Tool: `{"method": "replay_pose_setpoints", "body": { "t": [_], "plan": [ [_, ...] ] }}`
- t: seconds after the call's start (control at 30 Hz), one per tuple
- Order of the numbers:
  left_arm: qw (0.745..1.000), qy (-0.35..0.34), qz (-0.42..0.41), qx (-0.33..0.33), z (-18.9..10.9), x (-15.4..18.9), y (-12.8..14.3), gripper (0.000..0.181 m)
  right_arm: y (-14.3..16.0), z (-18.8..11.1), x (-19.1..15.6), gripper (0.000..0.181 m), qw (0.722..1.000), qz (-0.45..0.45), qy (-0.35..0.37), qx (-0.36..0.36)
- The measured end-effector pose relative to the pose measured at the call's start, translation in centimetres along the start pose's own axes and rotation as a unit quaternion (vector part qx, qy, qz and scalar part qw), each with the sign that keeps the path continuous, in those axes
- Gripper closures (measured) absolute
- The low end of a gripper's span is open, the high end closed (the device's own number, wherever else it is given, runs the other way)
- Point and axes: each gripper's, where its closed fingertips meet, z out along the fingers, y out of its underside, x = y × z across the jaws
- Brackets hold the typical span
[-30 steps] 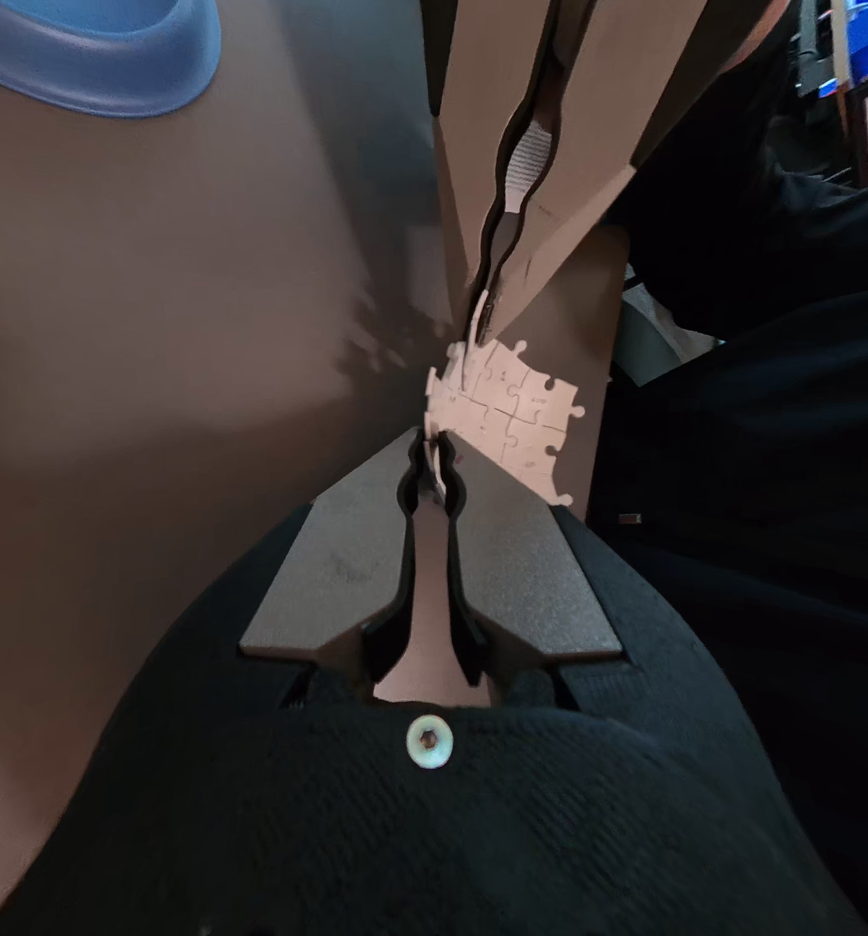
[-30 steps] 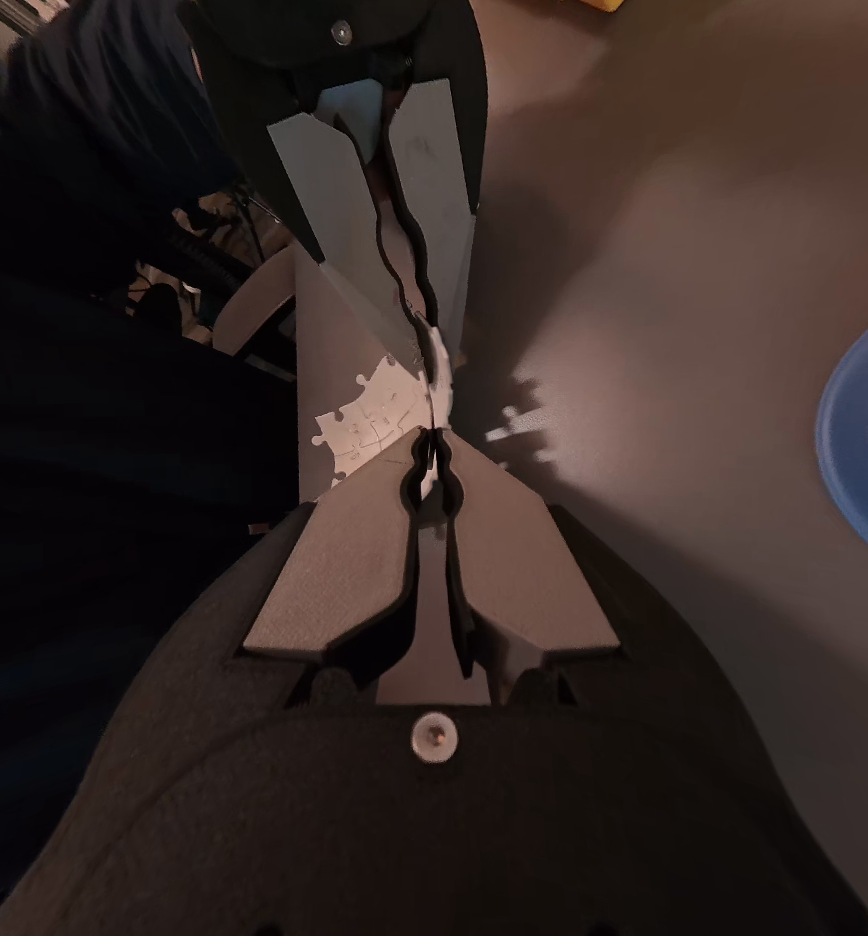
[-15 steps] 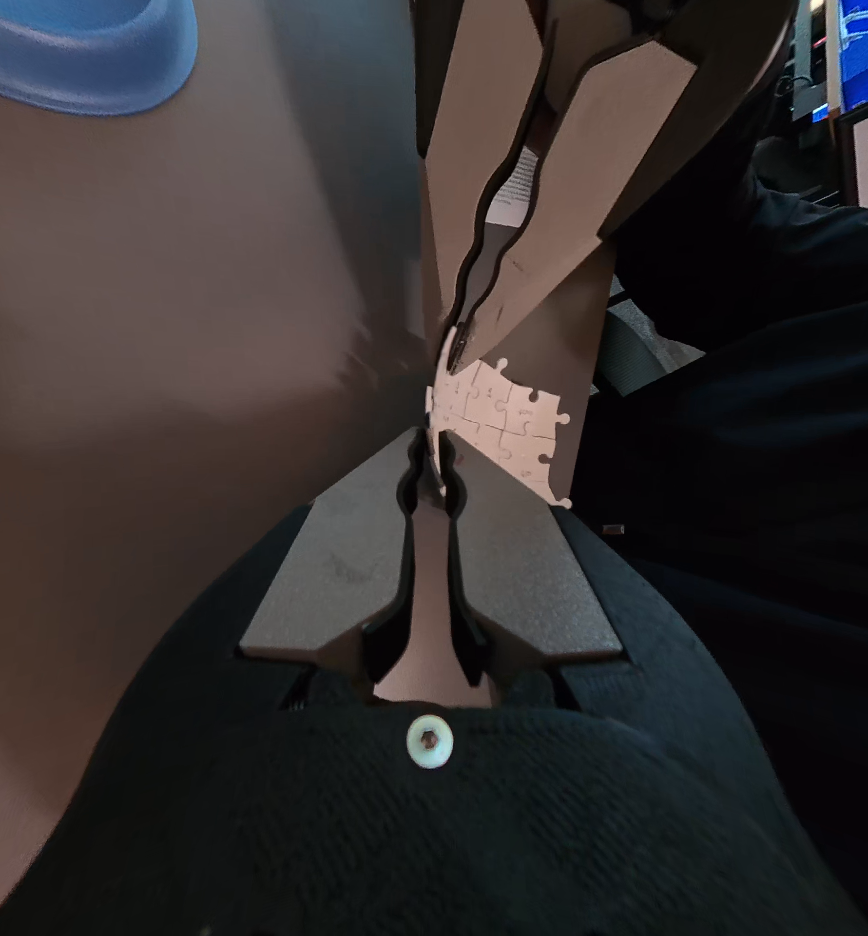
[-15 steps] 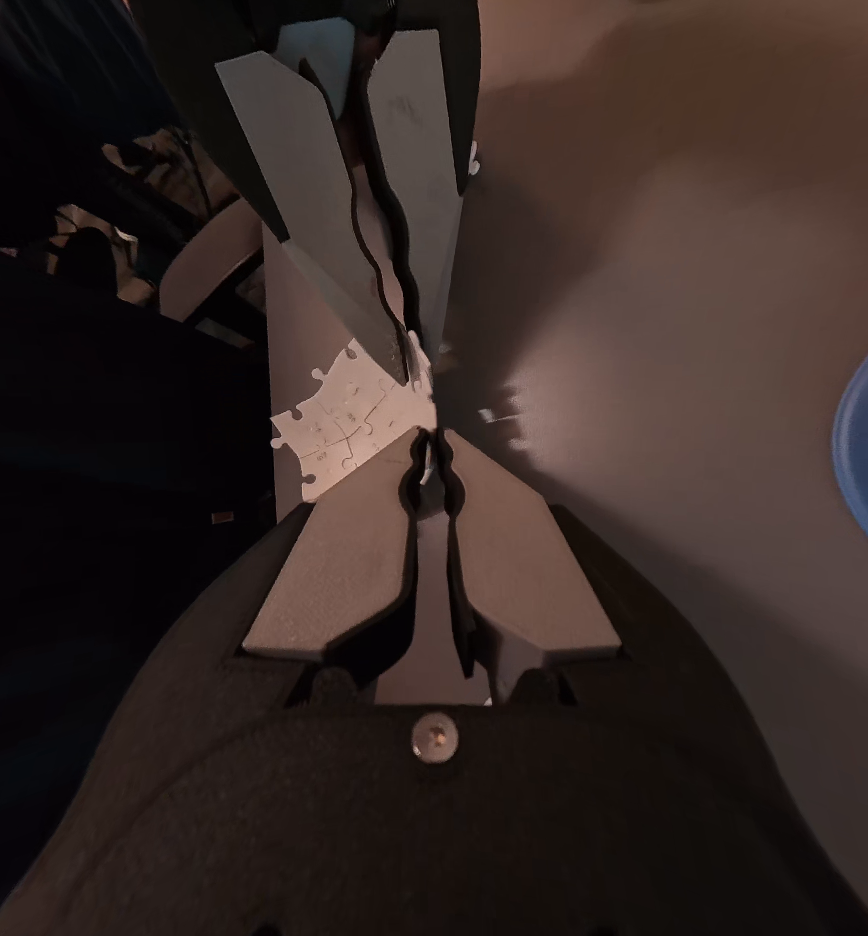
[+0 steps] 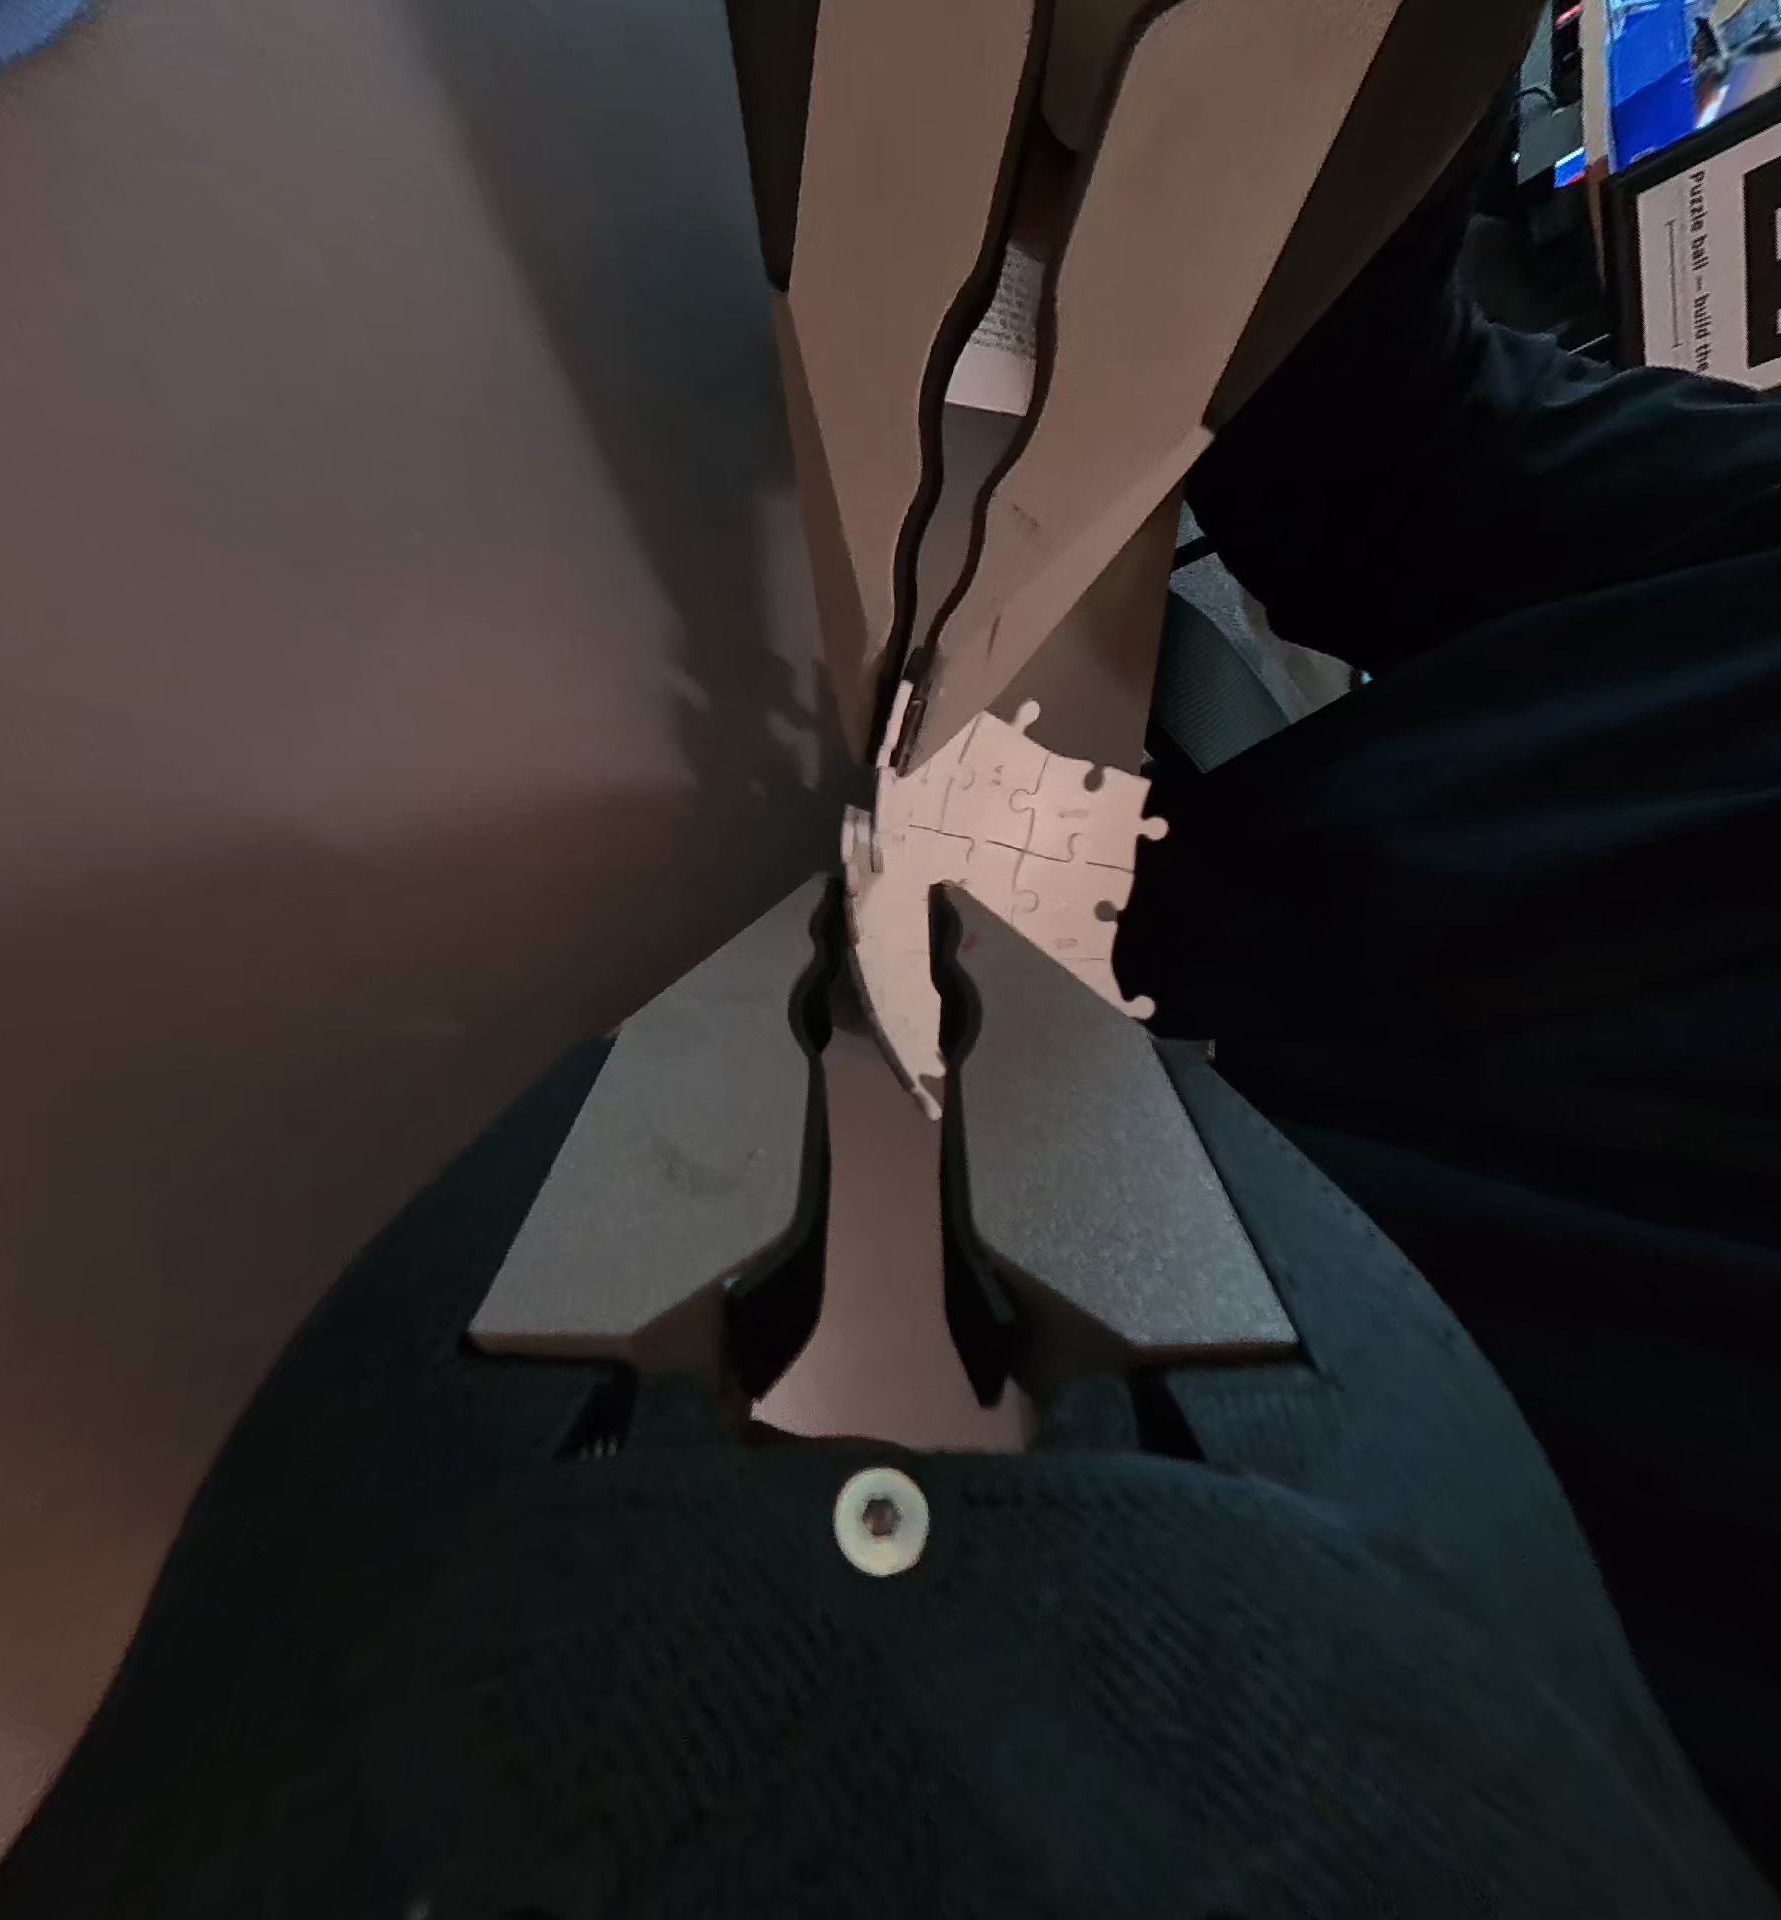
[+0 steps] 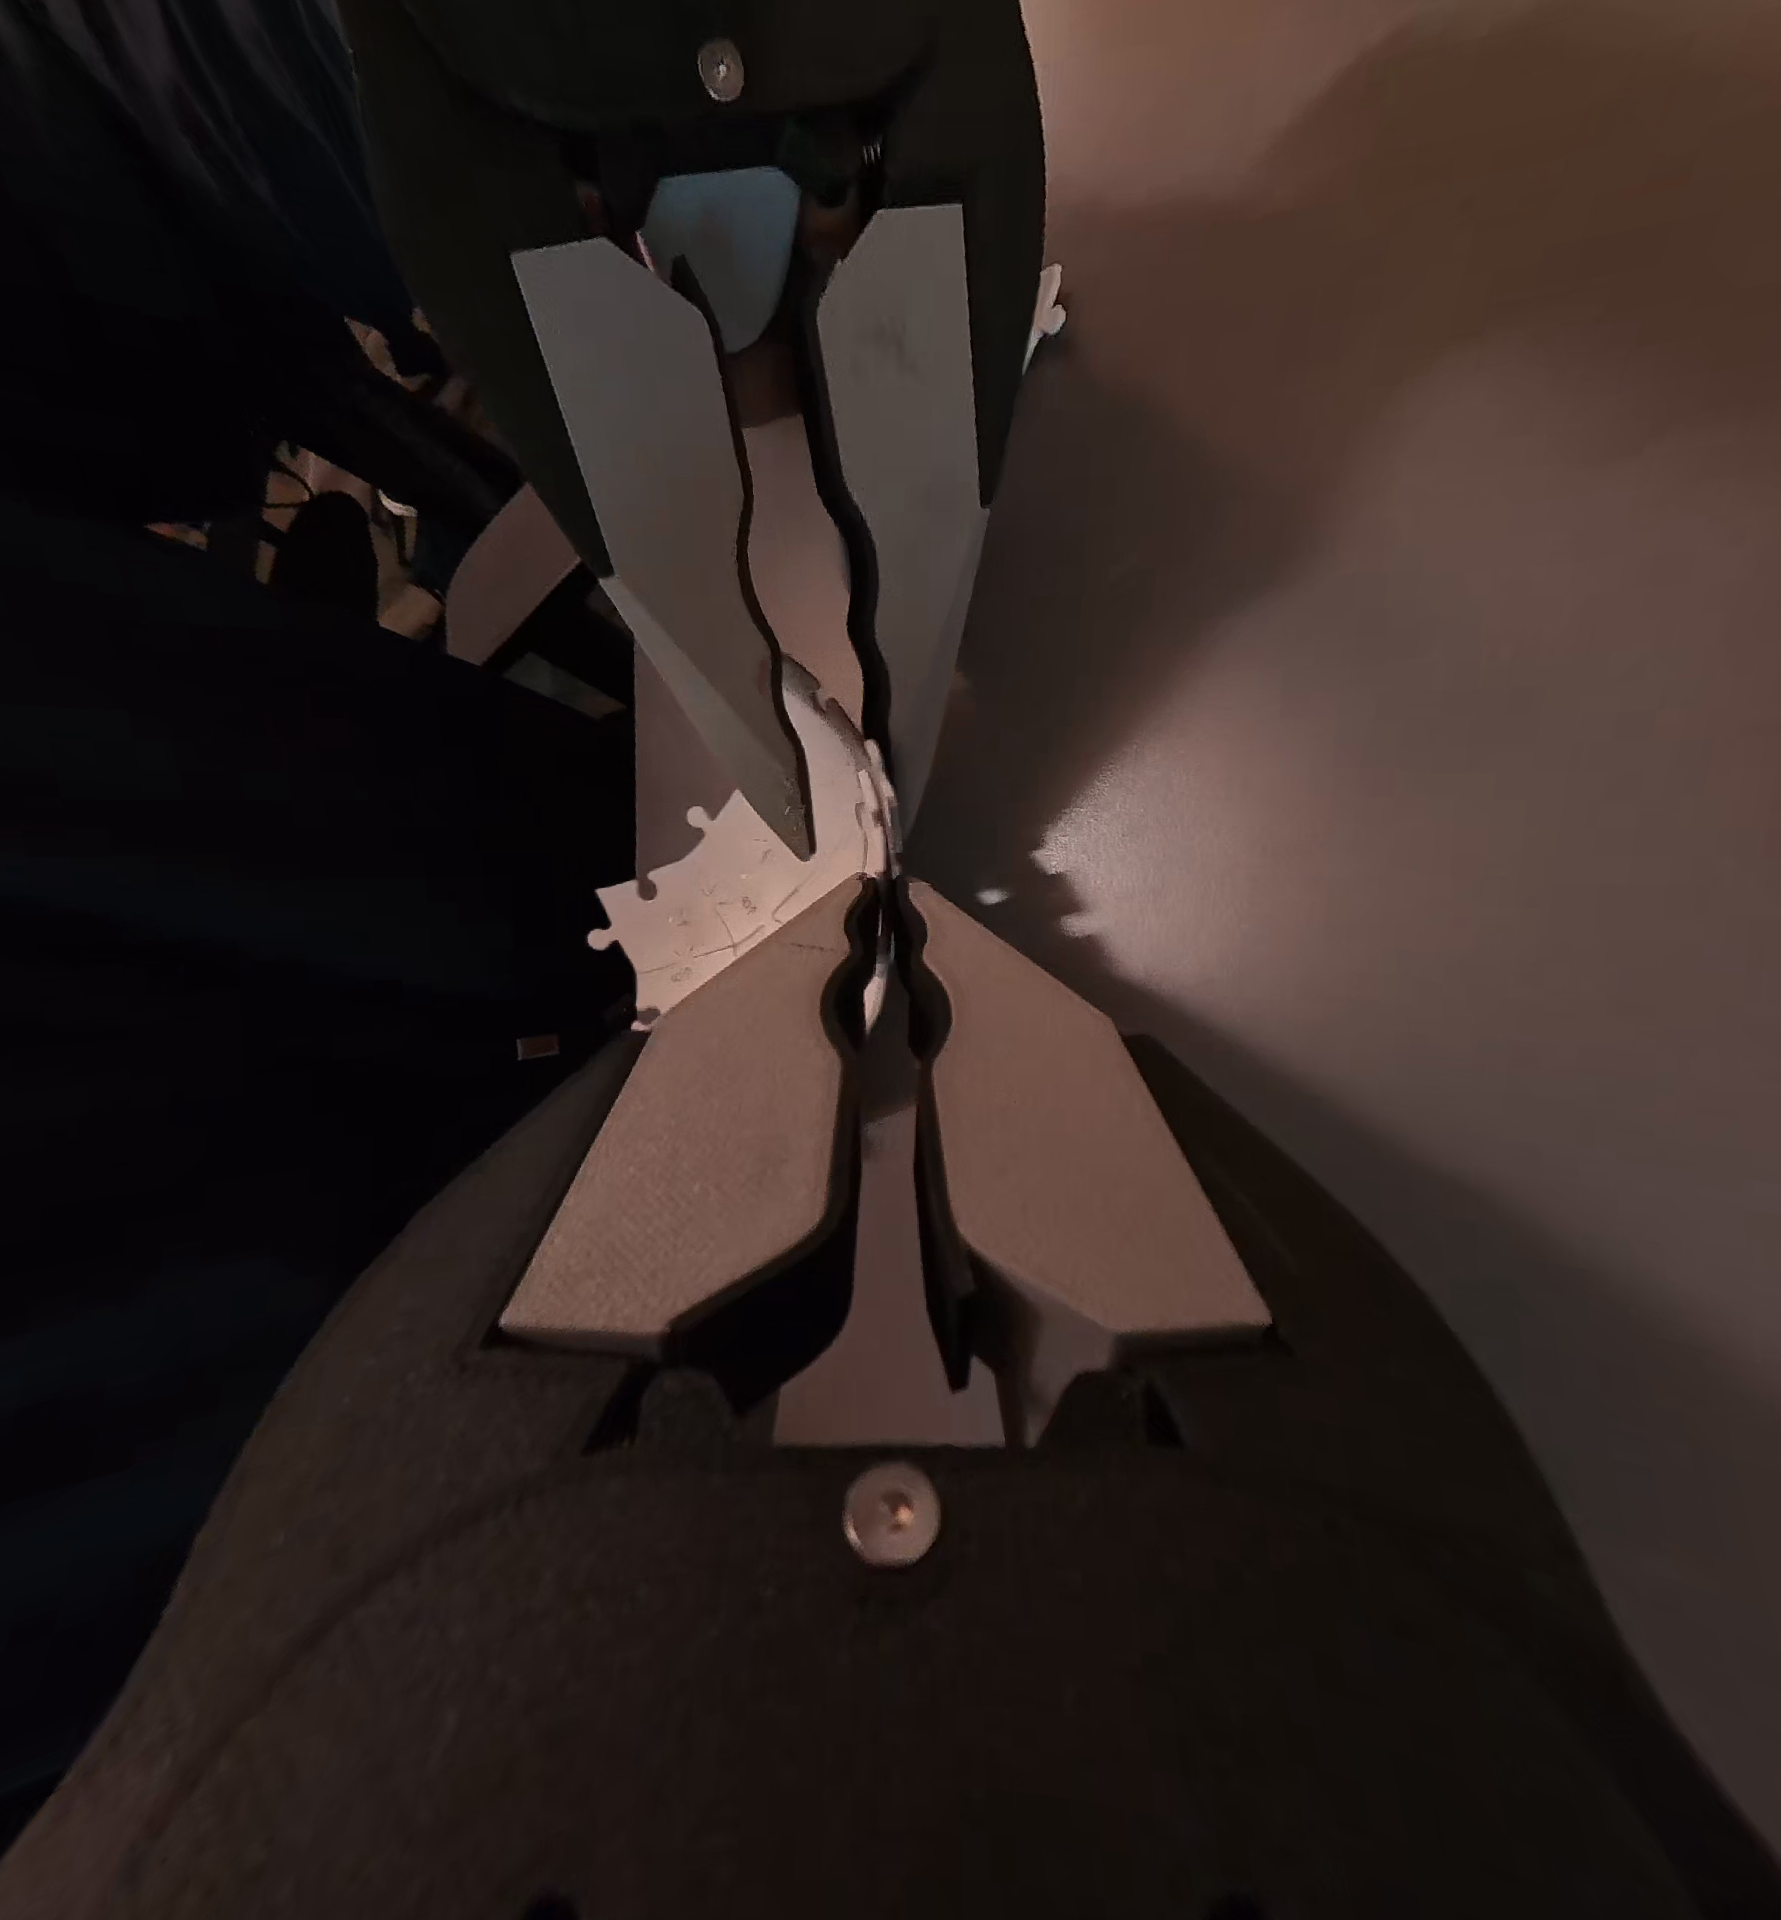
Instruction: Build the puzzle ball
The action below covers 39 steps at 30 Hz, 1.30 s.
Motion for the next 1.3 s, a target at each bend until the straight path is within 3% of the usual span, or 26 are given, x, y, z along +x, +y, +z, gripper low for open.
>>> {"method": "replay_pose_setpoints", "body": {
  "t": [0.13,0.3,0.57,1.3],
  "plan": [
    [1.0,-0.005,0.003,-0.007,0.7,-0.3,0.2,0.179,0.2,0.0,0.0,0.181,1.0,0.001,-0.002,-0.003],
    [1.0,-0.015,0.007,0.011,0.1,-0.5,-0.5,0.181,0.0,-0.5,0.0,0.181,1.0,0.002,-0.002,0.007],
    [0.999,-0.034,0.002,0.014,-0.1,-1.3,-0.7,0.179,0.2,-0.5,1.1,0.181,0.998,-0.02,0.051,-0.009],
    [0.999,-0.022,0.01,0.022,-0.2,-1.2,-1.2,0.177,-0.1,-1.3,1.4,0.181,0.998,-0.012,0.057,0.003]
  ]
}}
